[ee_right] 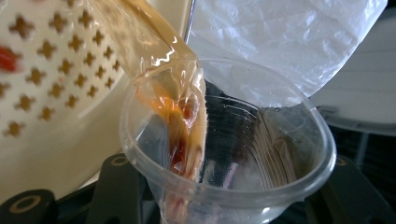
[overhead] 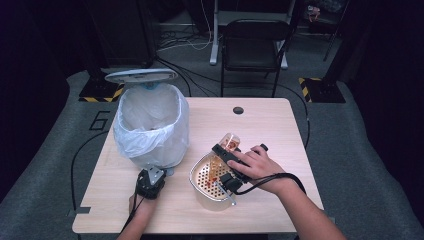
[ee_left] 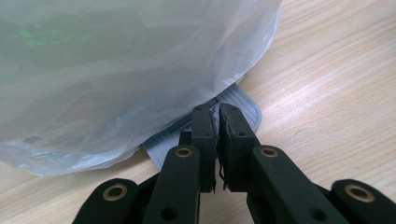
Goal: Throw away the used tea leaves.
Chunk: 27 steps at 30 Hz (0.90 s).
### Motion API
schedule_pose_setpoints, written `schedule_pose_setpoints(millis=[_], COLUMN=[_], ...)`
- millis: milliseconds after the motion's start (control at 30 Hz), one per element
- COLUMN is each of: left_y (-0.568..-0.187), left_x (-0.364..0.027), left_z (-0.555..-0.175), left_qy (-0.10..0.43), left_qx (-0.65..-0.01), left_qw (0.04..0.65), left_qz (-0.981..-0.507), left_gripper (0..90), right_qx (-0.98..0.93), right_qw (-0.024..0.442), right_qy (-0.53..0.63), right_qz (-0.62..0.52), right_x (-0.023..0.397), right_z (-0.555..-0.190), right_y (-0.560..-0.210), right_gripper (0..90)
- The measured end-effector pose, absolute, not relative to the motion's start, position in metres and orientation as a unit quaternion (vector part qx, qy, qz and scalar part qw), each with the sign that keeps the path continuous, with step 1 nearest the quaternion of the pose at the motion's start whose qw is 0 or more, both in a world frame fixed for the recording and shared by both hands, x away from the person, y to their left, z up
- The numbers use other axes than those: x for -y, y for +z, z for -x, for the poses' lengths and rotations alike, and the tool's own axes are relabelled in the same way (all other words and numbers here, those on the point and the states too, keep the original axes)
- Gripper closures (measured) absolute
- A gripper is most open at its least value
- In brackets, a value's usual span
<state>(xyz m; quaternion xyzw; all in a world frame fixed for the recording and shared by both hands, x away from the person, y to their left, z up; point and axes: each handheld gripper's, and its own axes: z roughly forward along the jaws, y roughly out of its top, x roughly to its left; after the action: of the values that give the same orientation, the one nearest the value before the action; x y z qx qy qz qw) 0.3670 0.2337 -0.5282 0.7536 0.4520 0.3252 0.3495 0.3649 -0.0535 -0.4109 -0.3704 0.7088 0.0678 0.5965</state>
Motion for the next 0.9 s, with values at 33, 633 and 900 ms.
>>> schedule_pose_setpoints(millis=[33, 633, 900], left_y=[-0.5282, -0.5276, -0.5282], left_x=[-0.2336, -0.2344, -0.2339], left_z=[-0.367, -0.3669, -0.367], left_qy=[0.325, 0.324, 0.328], left_qx=[-0.452, -0.45, -0.45], left_qw=[0.35, 0.345, 0.347], left_qz=[-0.753, -0.758, -0.755], left_gripper=[84.9, 85.0, 85.0], right_qx=[-0.691, -0.656, -0.653], right_qw=[0.614, 0.625, 0.624], right_qy=[0.045, 0.02, 0.018], right_qz=[0.379, 0.422, 0.429], right_x=[0.0531, 0.051, 0.0501], right_z=[-0.363, -0.3589, -0.358], right_y=[-0.414, -0.4202, -0.4199], right_gripper=[47.8, 47.2, 47.1])
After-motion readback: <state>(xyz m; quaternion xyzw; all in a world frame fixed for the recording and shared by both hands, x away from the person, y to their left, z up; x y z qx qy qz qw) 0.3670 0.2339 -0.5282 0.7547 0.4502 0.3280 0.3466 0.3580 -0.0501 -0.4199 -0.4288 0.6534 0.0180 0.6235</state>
